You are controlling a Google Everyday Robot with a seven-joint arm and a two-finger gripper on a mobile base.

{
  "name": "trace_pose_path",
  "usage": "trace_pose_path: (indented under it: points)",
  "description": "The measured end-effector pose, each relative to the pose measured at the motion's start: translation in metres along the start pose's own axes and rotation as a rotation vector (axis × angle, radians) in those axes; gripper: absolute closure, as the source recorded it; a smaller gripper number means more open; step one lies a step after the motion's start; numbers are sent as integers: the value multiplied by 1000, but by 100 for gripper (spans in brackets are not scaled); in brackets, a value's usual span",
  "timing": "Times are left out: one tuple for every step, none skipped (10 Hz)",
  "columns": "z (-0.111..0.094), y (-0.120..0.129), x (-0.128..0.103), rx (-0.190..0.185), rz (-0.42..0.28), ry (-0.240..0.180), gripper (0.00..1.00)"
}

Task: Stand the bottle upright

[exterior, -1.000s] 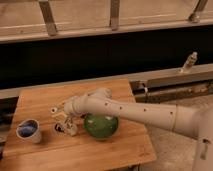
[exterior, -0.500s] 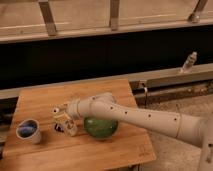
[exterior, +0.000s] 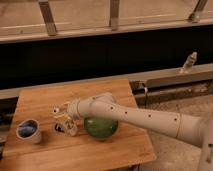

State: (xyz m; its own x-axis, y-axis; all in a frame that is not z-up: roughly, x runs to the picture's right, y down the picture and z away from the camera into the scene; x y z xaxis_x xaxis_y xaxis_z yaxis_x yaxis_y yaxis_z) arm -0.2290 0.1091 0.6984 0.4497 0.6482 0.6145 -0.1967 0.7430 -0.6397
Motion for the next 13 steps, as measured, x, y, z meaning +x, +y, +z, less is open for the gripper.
trace_pose_path:
  points:
    - [0, 0, 0, 0, 0, 0, 56]
    - [0, 0, 0, 0, 0, 0, 45]
    - [0, 0, 0, 0, 0, 0, 37]
    - [0, 0, 1, -1, 0, 1, 28]
    - [0, 0, 1, -1, 0, 1, 21]
    - [0, 0, 1, -1, 0, 2, 20]
    - [0, 1, 4, -3, -3, 10, 20]
    - [1, 1, 5, -3, -1, 10, 20]
    - [1, 1, 4, -2, -1, 8, 20]
    - [1, 1, 4, -3, 0, 7, 20]
    - [0, 0, 3, -2, 1, 5, 20]
    - [0, 0, 3, -2, 1, 4, 20]
    - [0, 0, 3, -1, 1, 4, 20]
